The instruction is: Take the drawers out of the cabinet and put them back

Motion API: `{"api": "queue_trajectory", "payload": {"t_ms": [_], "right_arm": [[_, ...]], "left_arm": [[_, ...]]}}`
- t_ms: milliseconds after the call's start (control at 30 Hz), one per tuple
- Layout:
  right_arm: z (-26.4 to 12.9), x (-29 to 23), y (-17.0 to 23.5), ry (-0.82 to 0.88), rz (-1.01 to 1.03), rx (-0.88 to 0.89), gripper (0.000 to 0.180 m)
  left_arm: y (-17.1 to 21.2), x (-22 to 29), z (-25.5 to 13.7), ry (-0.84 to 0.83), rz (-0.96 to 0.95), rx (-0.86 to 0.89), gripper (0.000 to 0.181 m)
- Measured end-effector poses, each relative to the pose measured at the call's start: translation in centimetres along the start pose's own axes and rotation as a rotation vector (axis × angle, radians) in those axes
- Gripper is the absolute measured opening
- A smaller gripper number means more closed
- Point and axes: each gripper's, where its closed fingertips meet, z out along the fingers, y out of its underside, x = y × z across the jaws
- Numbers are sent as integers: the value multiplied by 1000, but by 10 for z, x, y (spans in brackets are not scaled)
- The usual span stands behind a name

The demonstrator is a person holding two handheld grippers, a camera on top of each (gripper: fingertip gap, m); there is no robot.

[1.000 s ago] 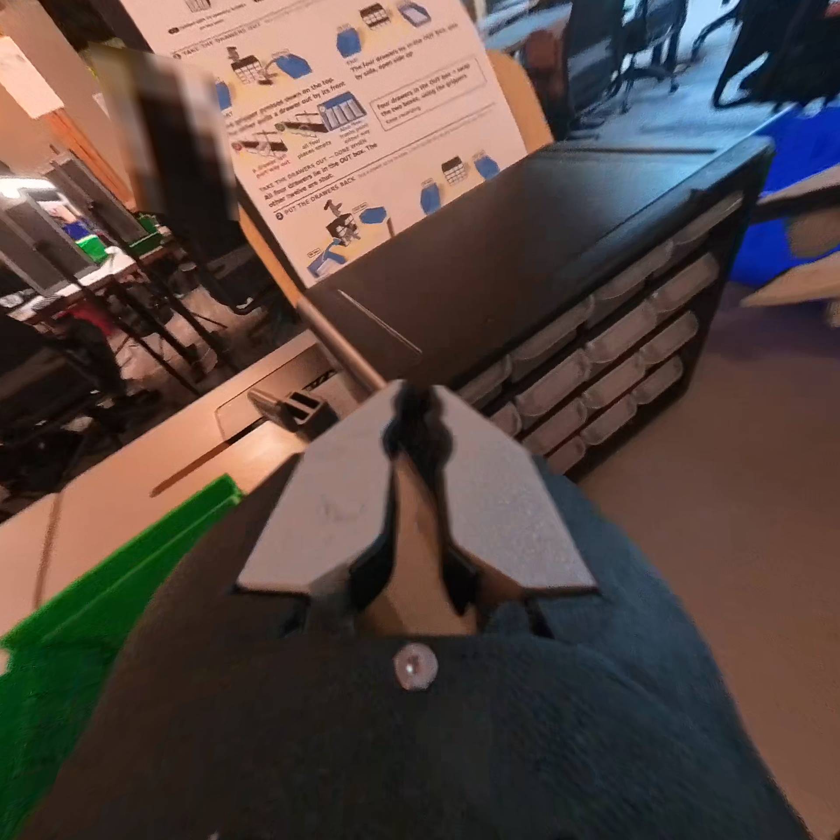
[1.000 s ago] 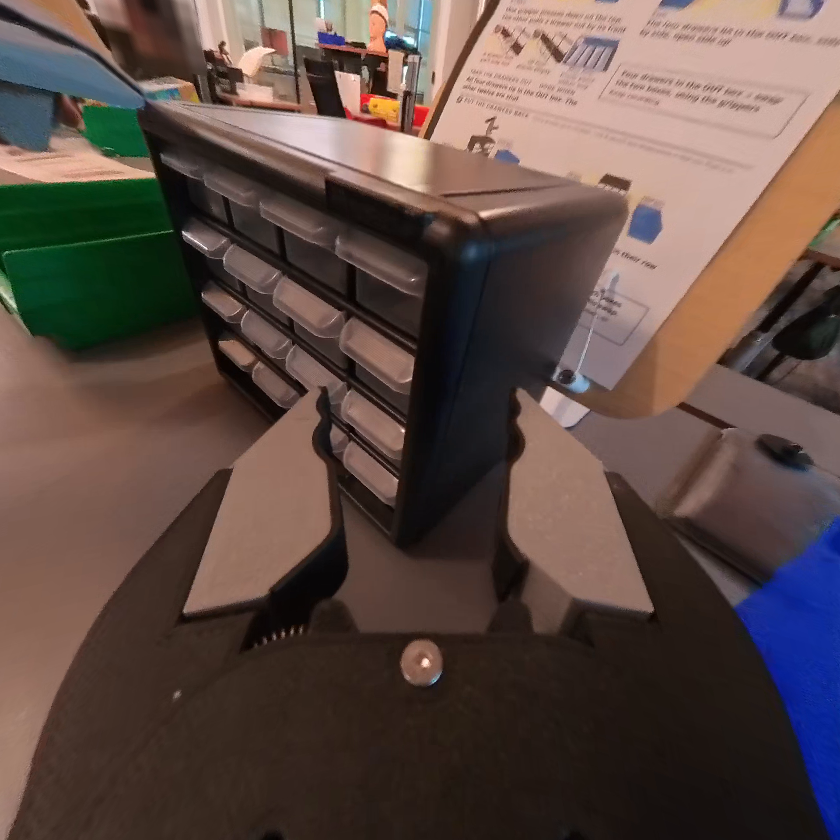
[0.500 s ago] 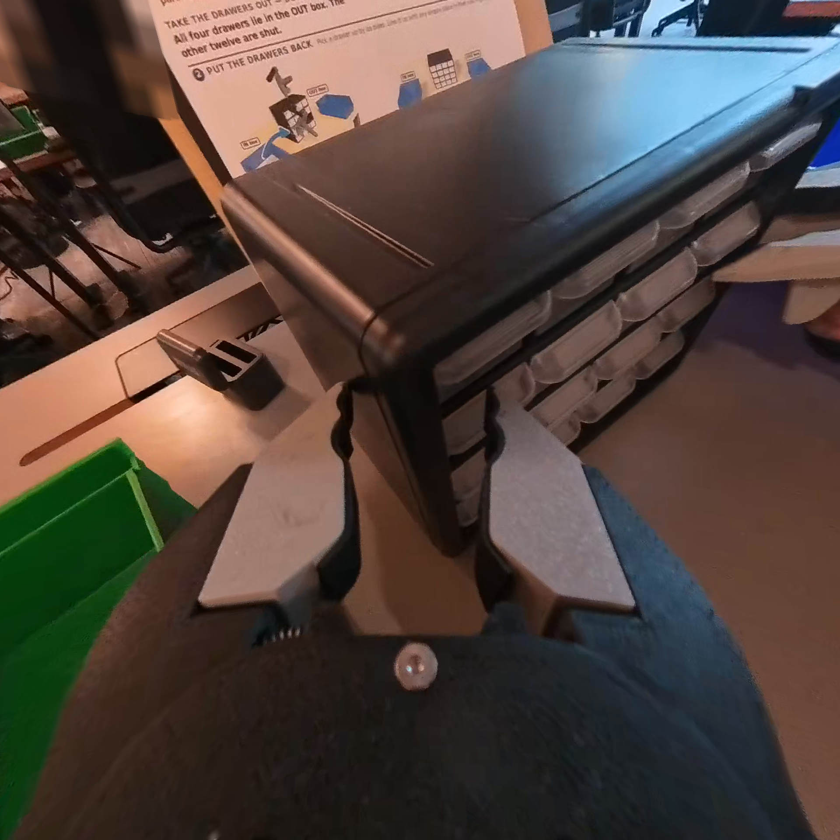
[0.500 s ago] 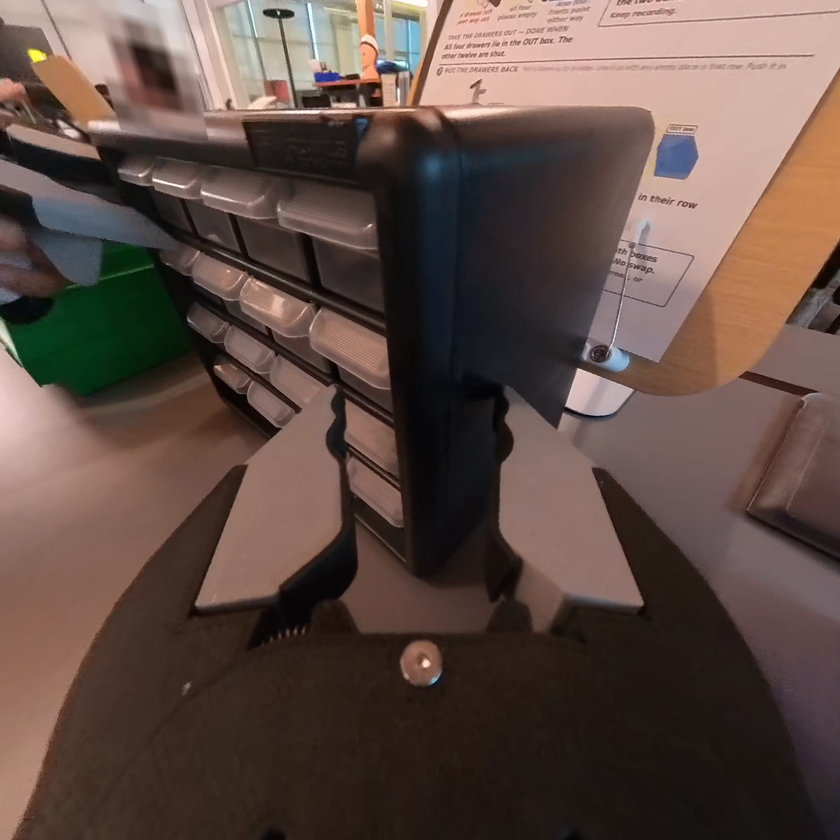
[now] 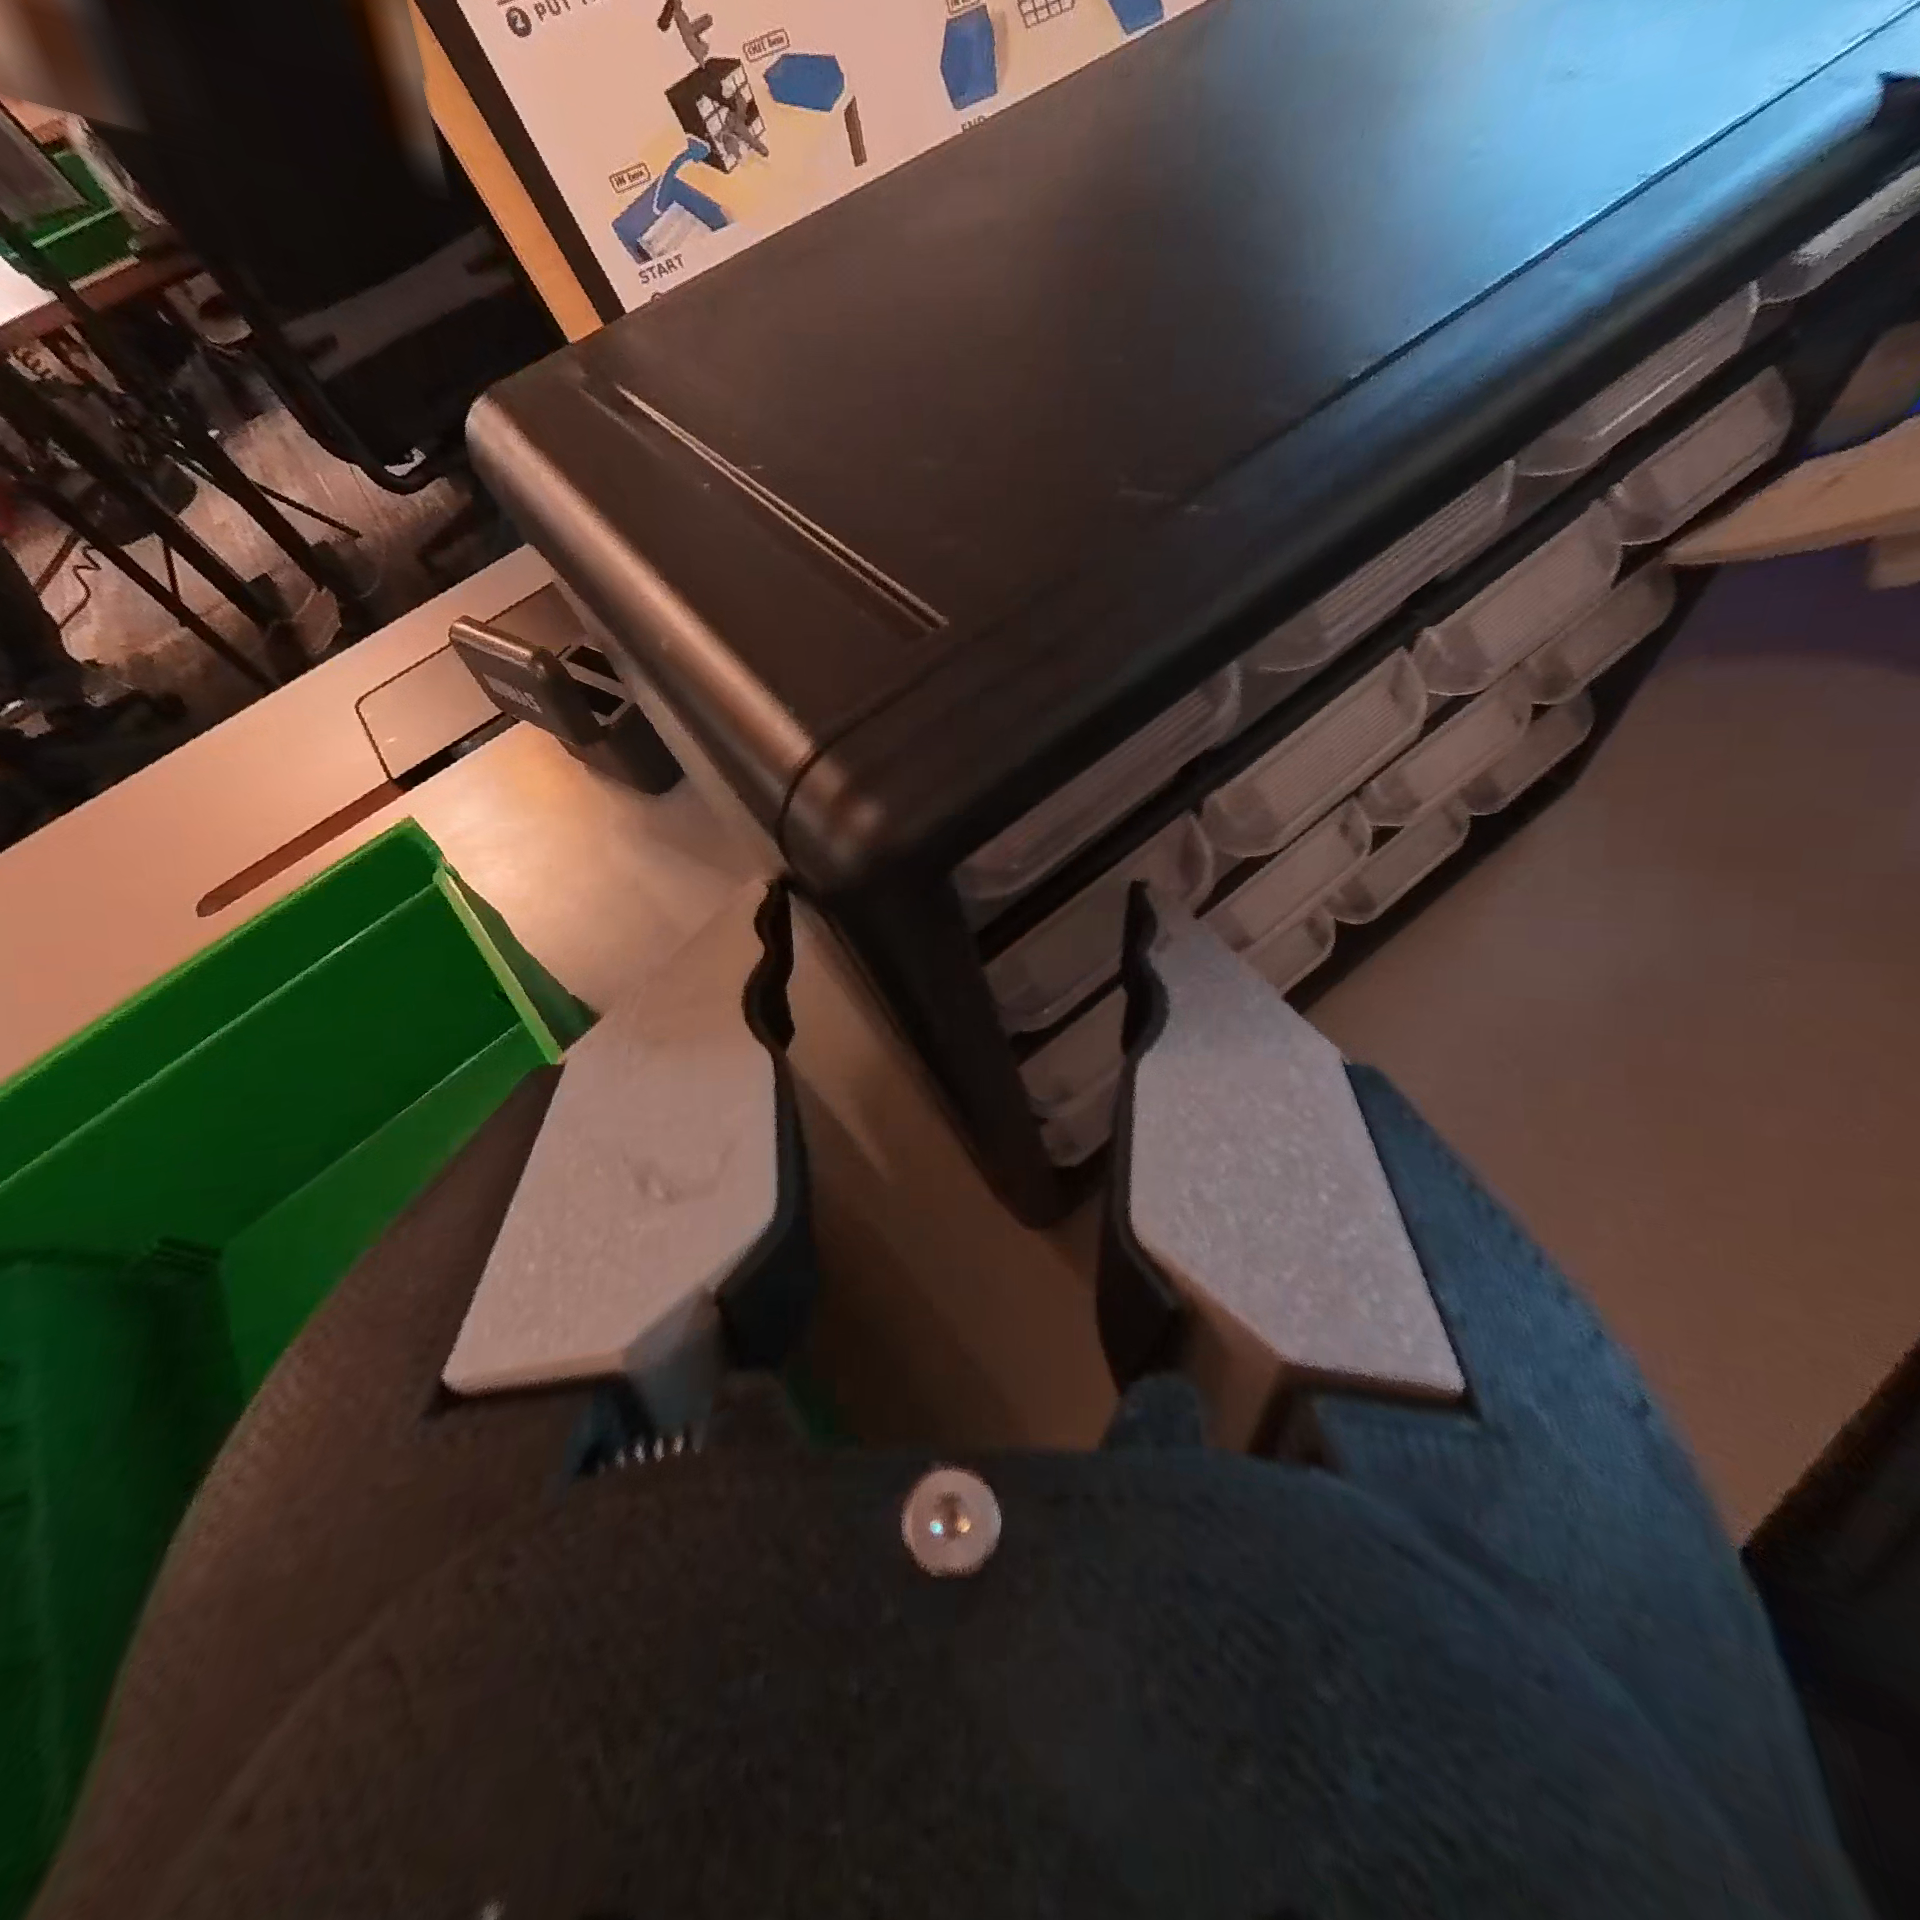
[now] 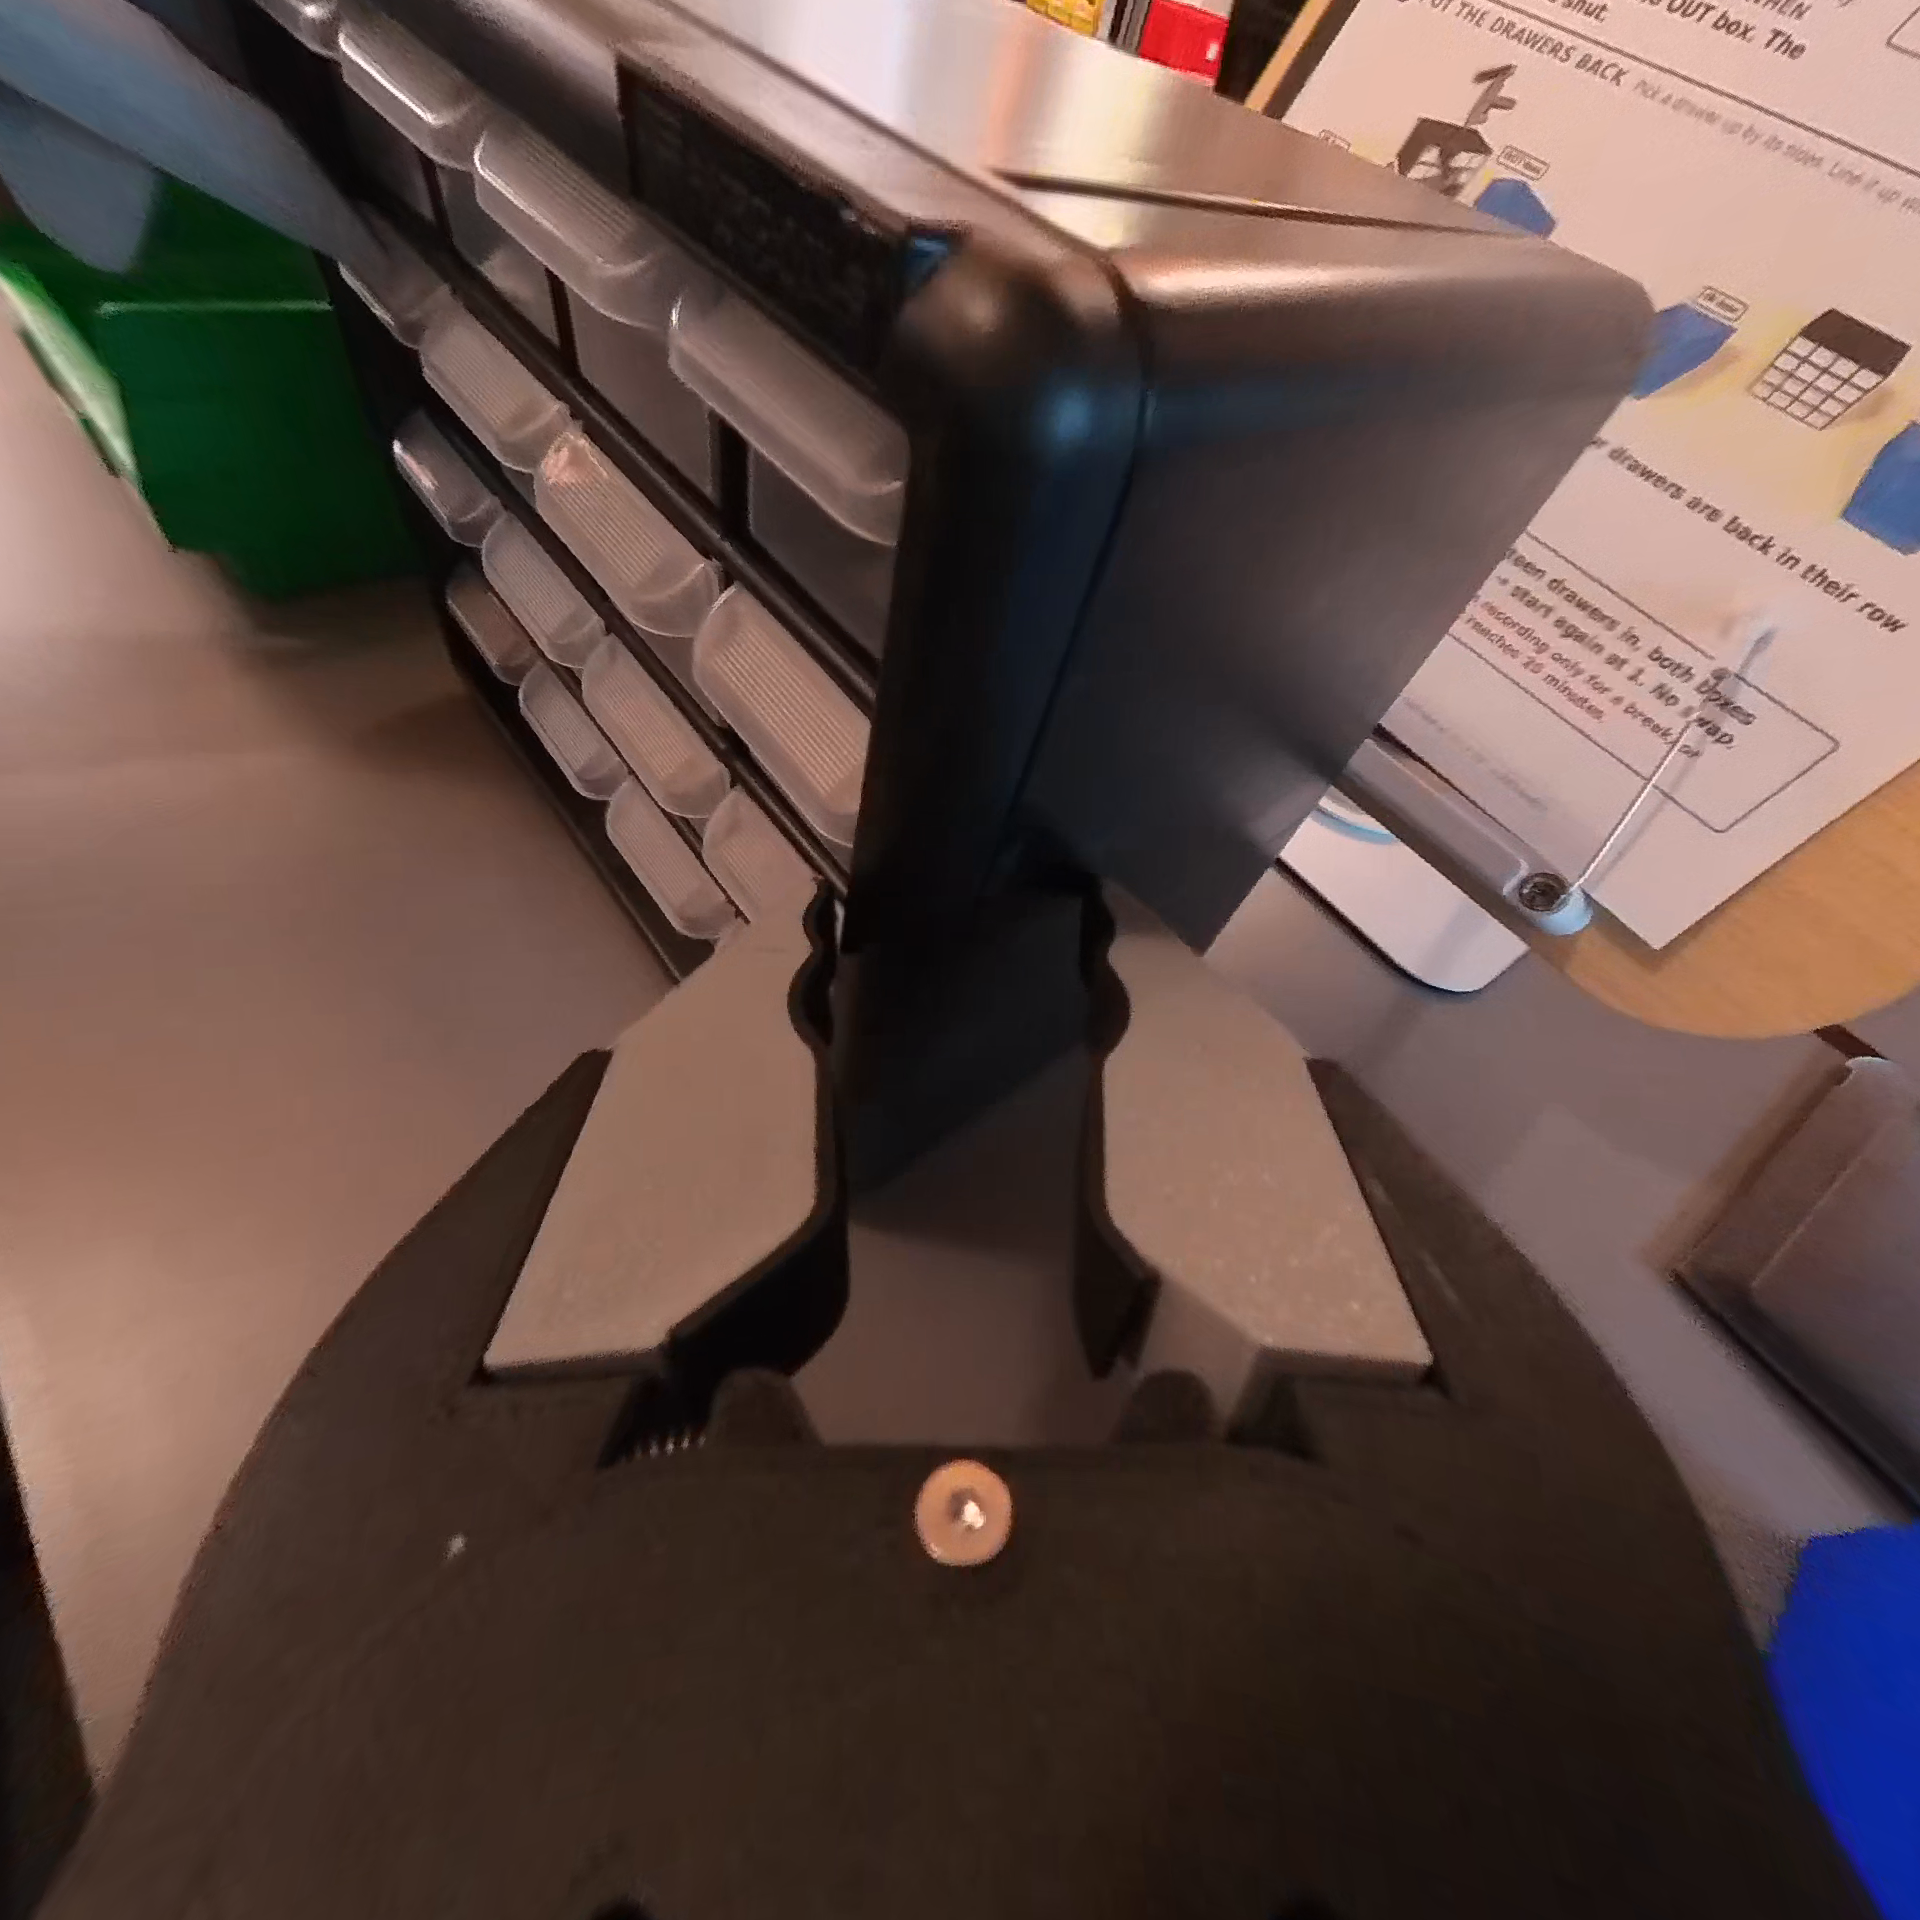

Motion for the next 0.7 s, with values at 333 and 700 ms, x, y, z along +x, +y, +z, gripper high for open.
{"api": "queue_trajectory", "payload": {"t_ms": [333, 700], "right_arm": [[-11, -16, 1, -54, -54, -40, 46], [-24, -37, 1, -221, -88, -7, 48]], "left_arm": [[7, 9, -17, 16, 14, 23, 61], [10, 11, -18, -5, 1, 86, 79]]}}
